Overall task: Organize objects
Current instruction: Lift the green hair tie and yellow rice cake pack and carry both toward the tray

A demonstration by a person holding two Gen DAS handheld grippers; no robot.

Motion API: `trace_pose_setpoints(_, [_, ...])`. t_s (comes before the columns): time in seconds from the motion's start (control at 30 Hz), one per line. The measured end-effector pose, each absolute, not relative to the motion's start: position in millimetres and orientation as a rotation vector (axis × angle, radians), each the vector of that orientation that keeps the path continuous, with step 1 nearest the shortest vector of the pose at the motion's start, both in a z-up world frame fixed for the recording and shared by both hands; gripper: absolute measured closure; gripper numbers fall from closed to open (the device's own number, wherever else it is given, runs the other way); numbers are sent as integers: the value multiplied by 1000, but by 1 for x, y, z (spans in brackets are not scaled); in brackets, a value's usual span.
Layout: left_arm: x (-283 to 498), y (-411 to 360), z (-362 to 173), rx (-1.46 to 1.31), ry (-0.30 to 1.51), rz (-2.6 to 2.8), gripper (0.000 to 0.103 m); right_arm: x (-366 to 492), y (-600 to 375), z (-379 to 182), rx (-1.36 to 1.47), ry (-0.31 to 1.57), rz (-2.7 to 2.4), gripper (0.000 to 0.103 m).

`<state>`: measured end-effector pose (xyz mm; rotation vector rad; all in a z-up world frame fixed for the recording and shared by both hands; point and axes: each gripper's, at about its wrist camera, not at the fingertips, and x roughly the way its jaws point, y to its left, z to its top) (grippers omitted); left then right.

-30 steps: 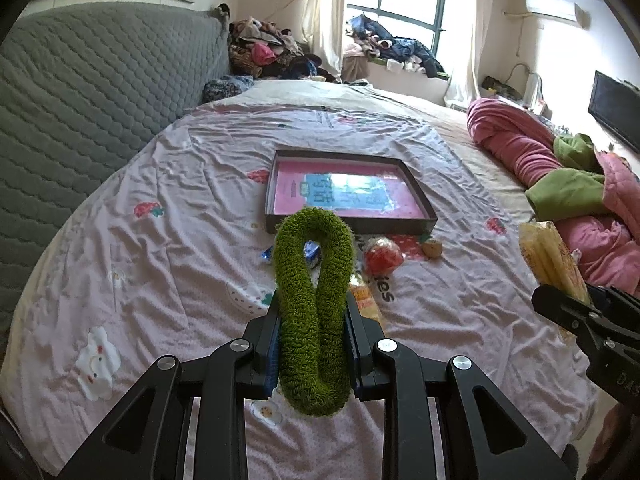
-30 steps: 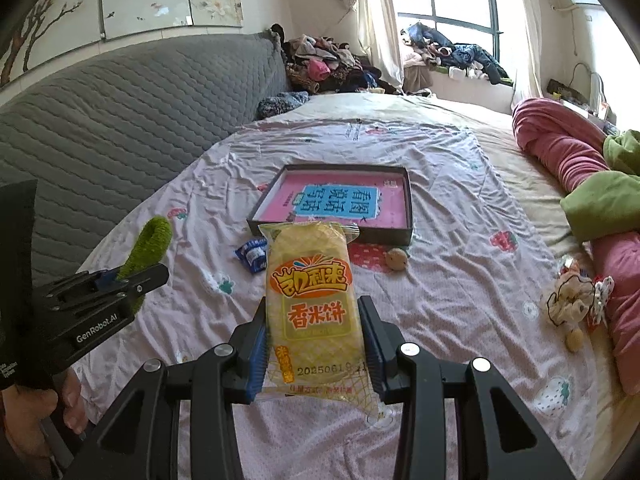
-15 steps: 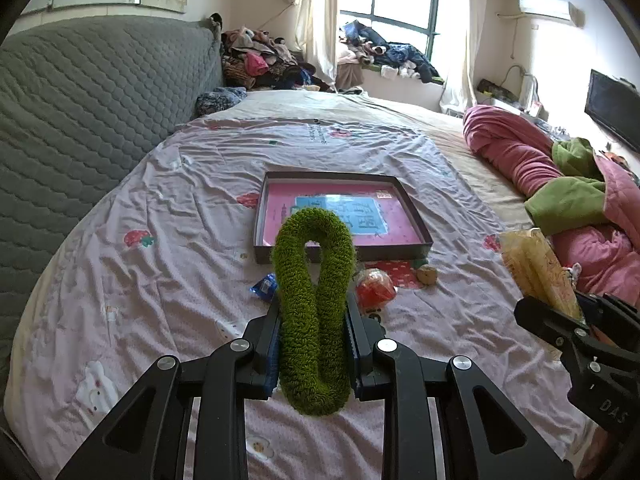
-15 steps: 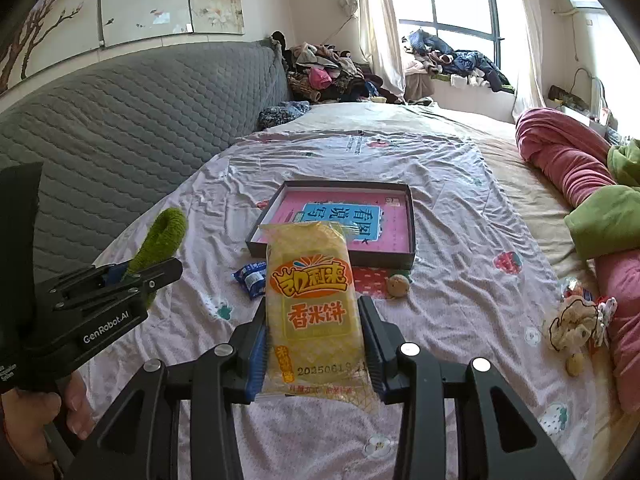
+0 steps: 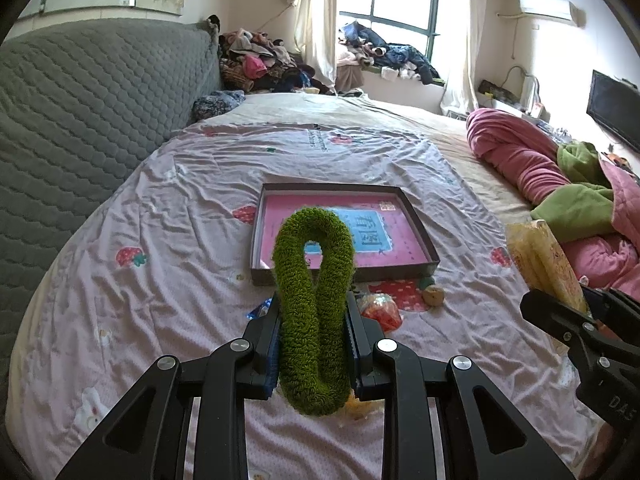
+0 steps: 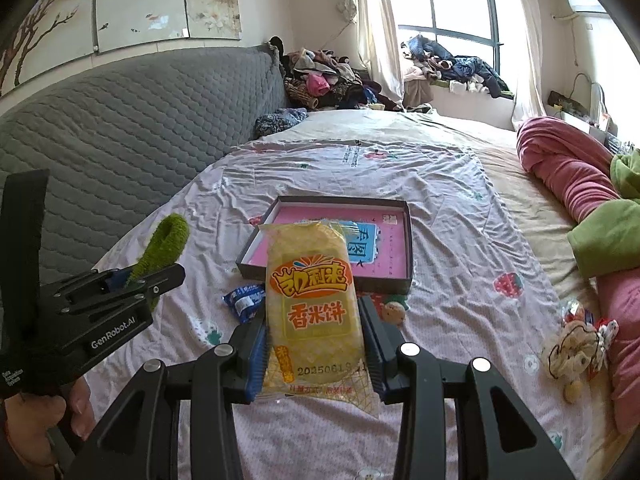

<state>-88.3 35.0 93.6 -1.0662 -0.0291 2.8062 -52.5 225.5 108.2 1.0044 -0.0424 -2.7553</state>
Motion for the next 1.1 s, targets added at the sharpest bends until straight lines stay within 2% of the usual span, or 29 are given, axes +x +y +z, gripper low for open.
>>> trace_pose_setpoints(1.1, [-219,50,82,-1067,1,2811,76,-171,231,100,950,-48,-2770,62])
